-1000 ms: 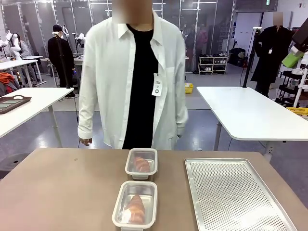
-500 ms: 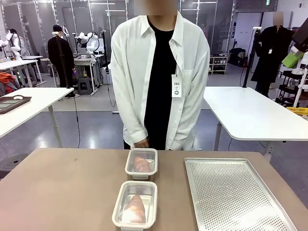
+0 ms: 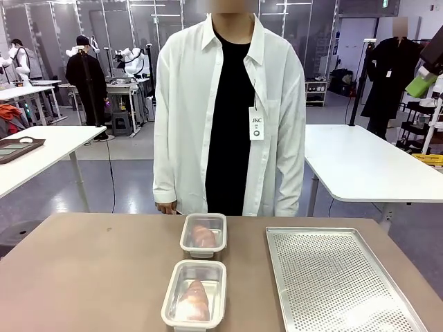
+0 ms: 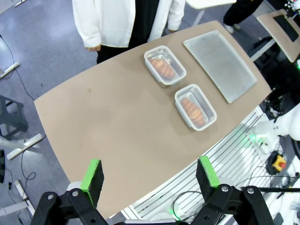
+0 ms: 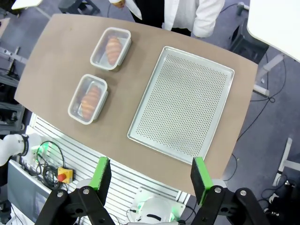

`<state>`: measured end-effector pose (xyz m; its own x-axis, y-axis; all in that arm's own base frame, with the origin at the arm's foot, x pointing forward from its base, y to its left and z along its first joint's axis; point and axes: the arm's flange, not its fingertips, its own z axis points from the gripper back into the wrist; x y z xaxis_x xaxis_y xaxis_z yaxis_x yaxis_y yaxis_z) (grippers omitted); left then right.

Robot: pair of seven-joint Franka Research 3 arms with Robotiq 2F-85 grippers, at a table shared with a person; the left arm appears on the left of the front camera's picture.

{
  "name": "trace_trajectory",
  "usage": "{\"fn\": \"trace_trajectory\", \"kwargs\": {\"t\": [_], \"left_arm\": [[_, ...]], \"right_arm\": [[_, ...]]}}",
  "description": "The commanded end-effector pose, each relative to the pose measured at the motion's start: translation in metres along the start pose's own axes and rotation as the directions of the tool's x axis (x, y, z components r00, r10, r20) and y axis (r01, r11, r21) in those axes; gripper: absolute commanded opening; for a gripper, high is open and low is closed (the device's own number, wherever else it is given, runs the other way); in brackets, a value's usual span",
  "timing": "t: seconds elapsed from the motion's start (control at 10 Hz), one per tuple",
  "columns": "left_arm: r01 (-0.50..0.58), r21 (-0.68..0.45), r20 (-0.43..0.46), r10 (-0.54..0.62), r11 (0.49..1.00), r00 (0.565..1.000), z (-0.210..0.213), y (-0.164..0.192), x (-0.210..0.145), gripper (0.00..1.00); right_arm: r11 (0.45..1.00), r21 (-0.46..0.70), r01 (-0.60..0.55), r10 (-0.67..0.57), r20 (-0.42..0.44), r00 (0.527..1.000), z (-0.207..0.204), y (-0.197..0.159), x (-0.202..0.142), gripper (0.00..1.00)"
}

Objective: Place the bread into the airtight container.
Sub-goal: Pick up a Butter Roll and place it into an empty Airtight Container.

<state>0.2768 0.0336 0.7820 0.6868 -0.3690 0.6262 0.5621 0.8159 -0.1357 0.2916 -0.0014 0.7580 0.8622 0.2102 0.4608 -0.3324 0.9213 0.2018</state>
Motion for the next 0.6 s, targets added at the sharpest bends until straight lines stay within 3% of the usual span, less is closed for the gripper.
{"fn": "trace_trajectory", "kwargs": {"t": [0.0, 0.5], "left_arm": [[0.023, -0.005, -0.004, -0.023, 1.0, 1.0, 0.0013, 0.0007, 0.0001, 1.0], [0.023, -0.005, -0.004, -0.023, 1.0, 1.0, 0.0013, 0.0007, 0.0001, 1.0]], "right_arm": [[1.0, -0.01, -0.016, 0.016, -0.013, 1.0, 0.0025, -0.0023, 0.0003, 0.85], [1.0, -0.01, -0.016, 0.016, -0.013, 1.0, 0.0025, -0.0023, 0.0003, 0.85]]}}
